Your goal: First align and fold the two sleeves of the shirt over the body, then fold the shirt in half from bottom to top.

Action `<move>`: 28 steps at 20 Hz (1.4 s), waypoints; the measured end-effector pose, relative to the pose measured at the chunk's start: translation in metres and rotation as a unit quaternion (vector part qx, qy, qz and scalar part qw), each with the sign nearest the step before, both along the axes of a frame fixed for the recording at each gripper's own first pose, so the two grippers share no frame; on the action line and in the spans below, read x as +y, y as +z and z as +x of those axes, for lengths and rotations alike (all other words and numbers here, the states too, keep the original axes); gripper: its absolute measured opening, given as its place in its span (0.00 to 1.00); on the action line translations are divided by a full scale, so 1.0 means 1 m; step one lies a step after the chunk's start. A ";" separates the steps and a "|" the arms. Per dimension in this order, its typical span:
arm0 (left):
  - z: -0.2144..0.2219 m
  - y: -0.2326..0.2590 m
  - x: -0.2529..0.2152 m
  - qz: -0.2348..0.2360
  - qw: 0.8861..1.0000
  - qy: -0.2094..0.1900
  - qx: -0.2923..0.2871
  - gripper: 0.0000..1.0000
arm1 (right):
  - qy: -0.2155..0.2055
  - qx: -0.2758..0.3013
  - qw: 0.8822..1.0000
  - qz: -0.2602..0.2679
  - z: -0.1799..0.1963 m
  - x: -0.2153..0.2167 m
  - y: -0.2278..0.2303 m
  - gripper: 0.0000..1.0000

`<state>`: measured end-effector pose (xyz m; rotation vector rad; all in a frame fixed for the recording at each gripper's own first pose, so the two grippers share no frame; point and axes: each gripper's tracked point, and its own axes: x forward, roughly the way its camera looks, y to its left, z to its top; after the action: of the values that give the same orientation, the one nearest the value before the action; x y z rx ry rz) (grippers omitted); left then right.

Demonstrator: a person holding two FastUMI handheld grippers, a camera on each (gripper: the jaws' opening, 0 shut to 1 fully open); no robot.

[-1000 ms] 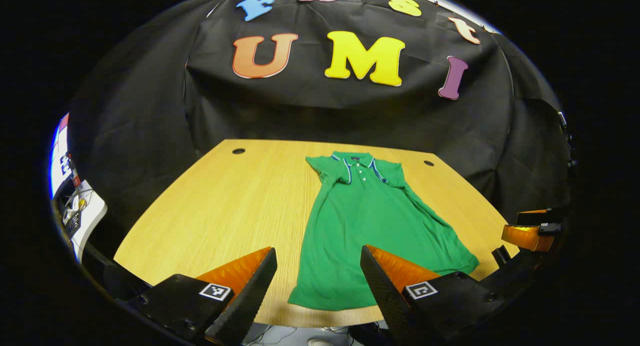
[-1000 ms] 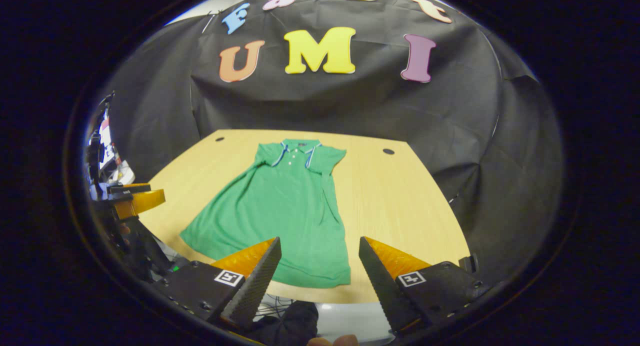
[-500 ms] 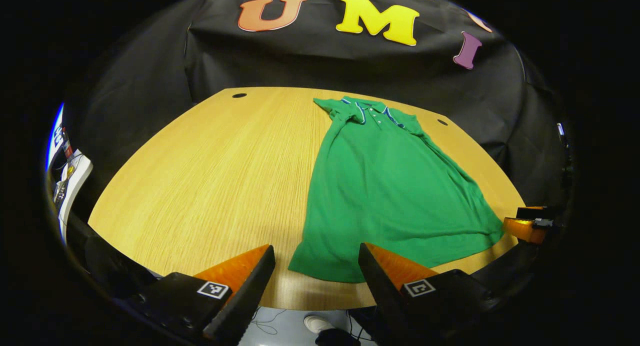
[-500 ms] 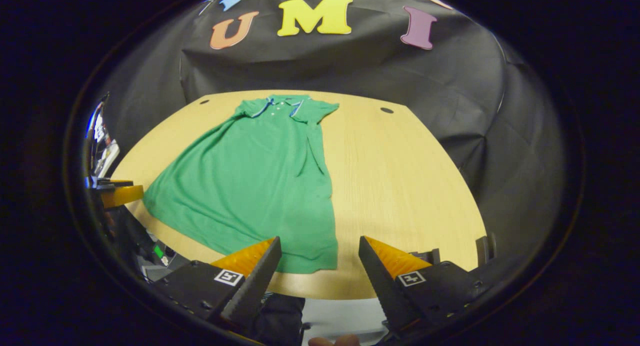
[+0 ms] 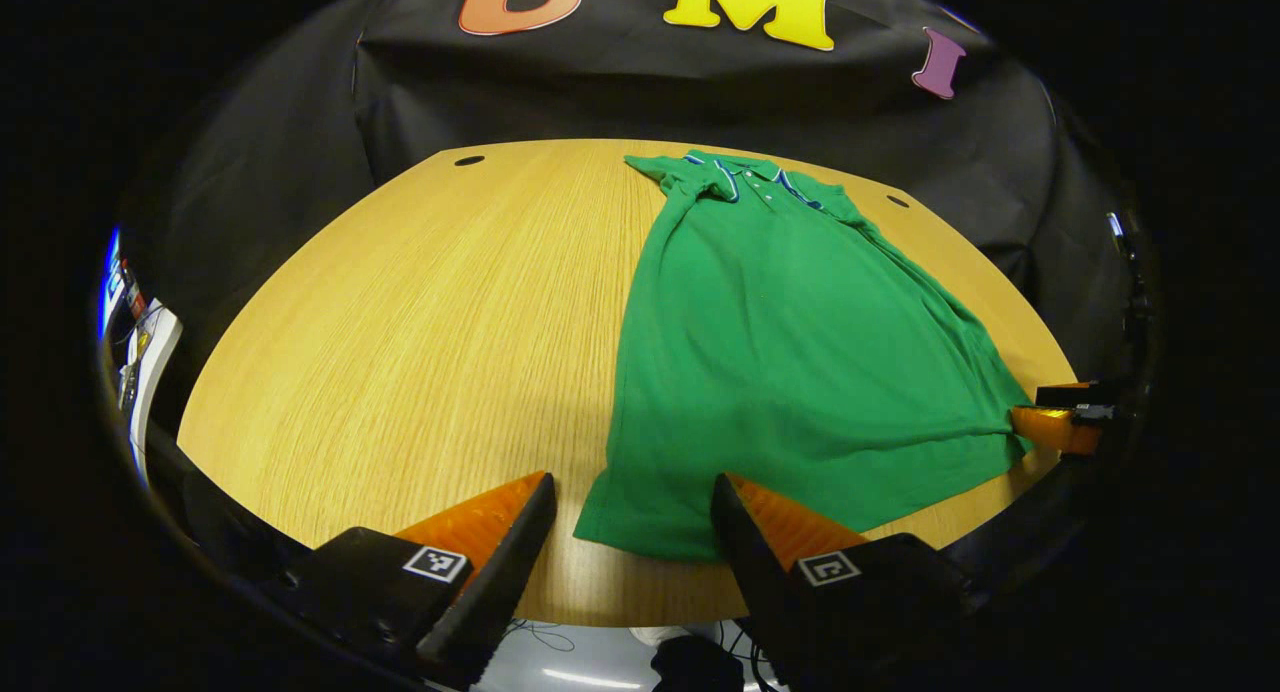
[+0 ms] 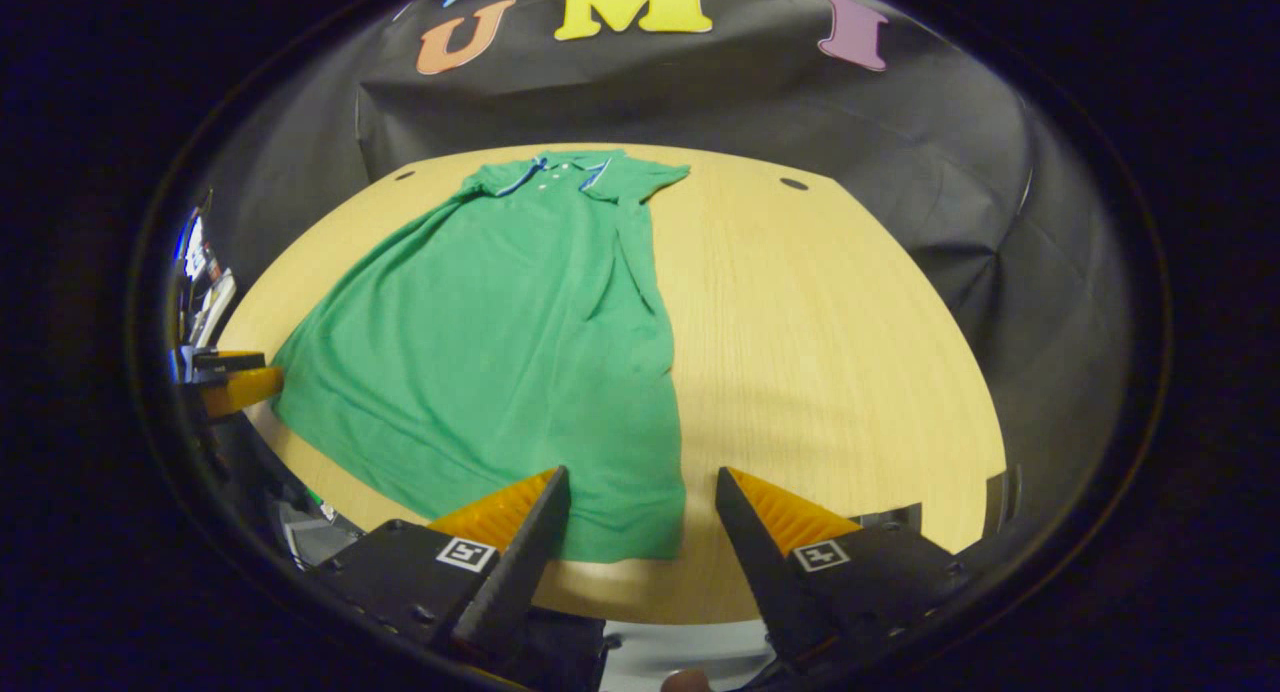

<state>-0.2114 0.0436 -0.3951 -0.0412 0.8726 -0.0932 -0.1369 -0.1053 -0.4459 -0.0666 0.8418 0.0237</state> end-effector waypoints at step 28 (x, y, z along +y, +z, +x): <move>0.126 0.144 -0.012 -0.061 0.991 0.000 -0.120 0.06 | -0.008 -0.095 0.994 0.052 0.097 0.025 0.157 0.00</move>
<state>-0.0853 0.0313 -0.2516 -0.1412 0.6254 -0.1490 -0.0397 -0.0804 -0.2888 0.0365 0.6501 0.0456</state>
